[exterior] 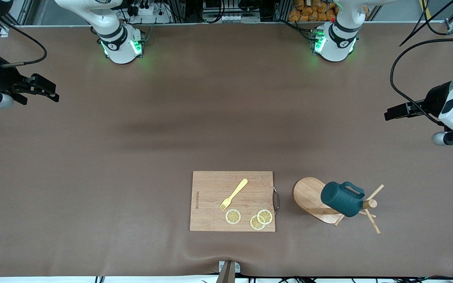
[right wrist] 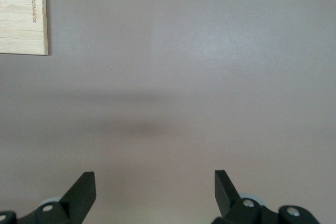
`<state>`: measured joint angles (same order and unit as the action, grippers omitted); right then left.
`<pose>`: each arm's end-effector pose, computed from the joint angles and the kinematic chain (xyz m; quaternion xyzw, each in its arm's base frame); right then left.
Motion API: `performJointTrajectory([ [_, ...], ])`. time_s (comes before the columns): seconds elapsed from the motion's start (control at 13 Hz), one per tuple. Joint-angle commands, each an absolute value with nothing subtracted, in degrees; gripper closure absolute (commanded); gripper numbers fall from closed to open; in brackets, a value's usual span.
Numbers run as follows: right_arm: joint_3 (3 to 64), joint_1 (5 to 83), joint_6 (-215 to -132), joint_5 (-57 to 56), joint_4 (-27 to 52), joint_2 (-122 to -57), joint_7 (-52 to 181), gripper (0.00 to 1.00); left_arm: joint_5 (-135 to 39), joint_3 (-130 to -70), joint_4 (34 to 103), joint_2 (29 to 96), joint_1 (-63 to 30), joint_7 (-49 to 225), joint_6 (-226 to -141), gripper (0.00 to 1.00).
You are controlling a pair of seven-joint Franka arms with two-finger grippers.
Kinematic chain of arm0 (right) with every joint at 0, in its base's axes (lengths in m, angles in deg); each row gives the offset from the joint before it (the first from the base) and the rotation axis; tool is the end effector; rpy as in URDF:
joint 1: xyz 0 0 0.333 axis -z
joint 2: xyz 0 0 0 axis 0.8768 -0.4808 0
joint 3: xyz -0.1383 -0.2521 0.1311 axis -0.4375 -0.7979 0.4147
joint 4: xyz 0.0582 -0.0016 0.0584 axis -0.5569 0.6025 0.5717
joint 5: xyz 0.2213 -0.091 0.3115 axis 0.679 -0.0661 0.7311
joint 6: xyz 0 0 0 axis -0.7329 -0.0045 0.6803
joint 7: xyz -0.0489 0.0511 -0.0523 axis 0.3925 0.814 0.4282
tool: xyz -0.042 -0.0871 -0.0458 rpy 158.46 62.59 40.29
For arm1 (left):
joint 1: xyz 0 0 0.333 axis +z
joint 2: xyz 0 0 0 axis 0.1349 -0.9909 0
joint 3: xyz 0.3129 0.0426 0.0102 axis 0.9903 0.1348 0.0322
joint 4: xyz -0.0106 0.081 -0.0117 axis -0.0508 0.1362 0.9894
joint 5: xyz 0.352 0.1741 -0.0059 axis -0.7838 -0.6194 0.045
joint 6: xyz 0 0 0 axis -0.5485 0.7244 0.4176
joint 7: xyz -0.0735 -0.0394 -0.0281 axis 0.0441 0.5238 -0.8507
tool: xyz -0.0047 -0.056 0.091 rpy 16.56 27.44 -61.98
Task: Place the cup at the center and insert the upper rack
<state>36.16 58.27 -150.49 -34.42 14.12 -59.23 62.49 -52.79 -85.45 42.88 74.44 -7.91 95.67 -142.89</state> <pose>0.5205 0.0063 0.5982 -0.9991 -0.0257 0.0191 0.0290 0.5989 -0.0442 0.5986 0.9905 0.0860 -0.1031 0.0310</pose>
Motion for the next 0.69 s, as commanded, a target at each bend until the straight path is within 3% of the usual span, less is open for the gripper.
performJointTrajectory([
  [0.0,36.7,58.5,-150.4,-35.1,14.7,-58.3,62.9,0.00,-56.1,-84.7,51.8,82.1,-8.2,94.0,-148.5,0.00],
  [0.15,36.7,58.4,-150.4,-35.1,14.7,-58.3,62.9,0.00,-56.4,-84.7,62.7,89.4,-8.2,93.5,-157.1,0.00],
  [0.23,36.7,58.4,-150.4,-35.1,14.7,-58.3,62.9,0.00,-56.5,-84.8,64.6,90.8,-8.1,93.4,-157.7,0.00],
  [0.61,36.7,58.4,-150.3,-35.1,14.7,-58.3,62.9,0.00,-56.5,-85.9,65.2,93.1,-5.8,92.5,-157.1,0.00],
])
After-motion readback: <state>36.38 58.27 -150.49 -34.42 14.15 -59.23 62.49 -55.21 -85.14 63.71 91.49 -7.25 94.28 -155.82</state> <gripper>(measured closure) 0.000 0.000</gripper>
